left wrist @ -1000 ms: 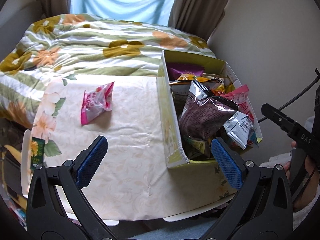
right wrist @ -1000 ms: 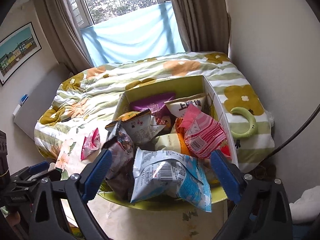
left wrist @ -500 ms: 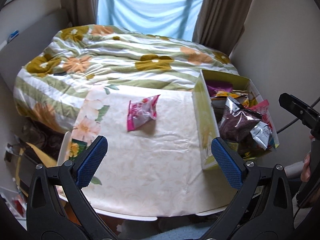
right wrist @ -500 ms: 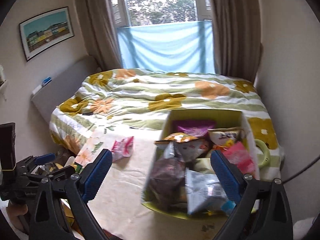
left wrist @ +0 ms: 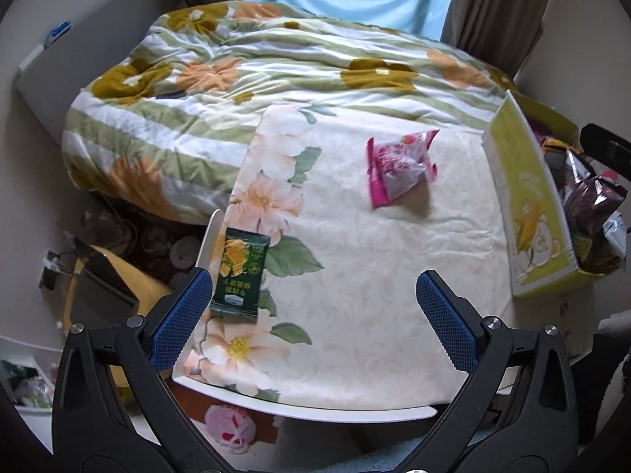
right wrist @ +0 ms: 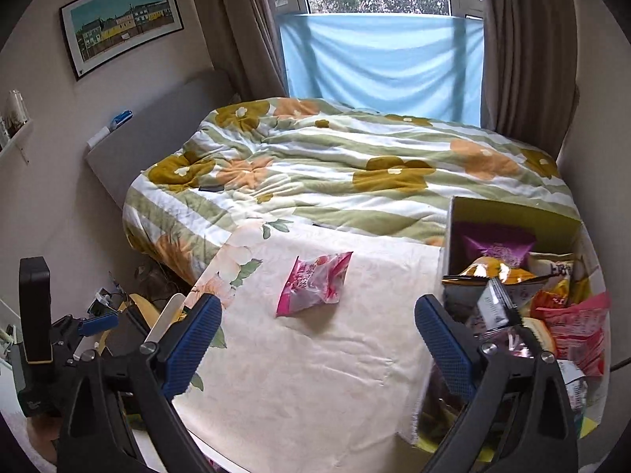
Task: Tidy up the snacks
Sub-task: 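Move the left gripper to the green cracker packet while the right approaches the pink candy bag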
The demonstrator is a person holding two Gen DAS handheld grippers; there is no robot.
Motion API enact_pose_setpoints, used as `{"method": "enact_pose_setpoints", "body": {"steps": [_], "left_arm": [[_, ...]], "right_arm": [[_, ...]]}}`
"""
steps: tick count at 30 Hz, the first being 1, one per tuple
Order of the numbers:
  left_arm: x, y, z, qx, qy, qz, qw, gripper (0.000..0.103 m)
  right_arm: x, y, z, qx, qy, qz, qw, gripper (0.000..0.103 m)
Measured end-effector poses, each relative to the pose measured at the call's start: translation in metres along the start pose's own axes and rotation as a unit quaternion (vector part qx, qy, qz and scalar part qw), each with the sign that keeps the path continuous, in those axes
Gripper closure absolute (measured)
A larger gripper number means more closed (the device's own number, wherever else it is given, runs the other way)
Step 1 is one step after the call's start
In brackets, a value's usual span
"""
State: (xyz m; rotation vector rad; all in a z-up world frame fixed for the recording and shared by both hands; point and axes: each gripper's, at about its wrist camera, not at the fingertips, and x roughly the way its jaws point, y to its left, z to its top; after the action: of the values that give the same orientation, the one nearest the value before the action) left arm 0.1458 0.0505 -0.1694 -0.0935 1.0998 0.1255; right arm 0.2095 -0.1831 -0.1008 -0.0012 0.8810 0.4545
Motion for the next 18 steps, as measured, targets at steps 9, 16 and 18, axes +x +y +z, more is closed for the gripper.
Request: {"method": "enact_pose_setpoints", "body": {"steps": [9,16,18], "left_arm": [[0.095,0.026,-0.012,0.035,0.078,0.037,0.9956,0.001],[0.142,0.038,-0.011,0.027,0.125,0.037,0.9911,0.001],[0.146,0.041,-0.009,0.024,0.128,0.037,0.9908,0.001]], "right_arm": [[0.089,0.012,-0.019,0.024,0.07,-0.028,0.997,0.005],[0.126,0.016,-0.033,0.057,0.106,-0.054,0.991,0.005],[0.133,0.019,-0.037,0.061,0.115,-0.056,0.99,0.005]]}}
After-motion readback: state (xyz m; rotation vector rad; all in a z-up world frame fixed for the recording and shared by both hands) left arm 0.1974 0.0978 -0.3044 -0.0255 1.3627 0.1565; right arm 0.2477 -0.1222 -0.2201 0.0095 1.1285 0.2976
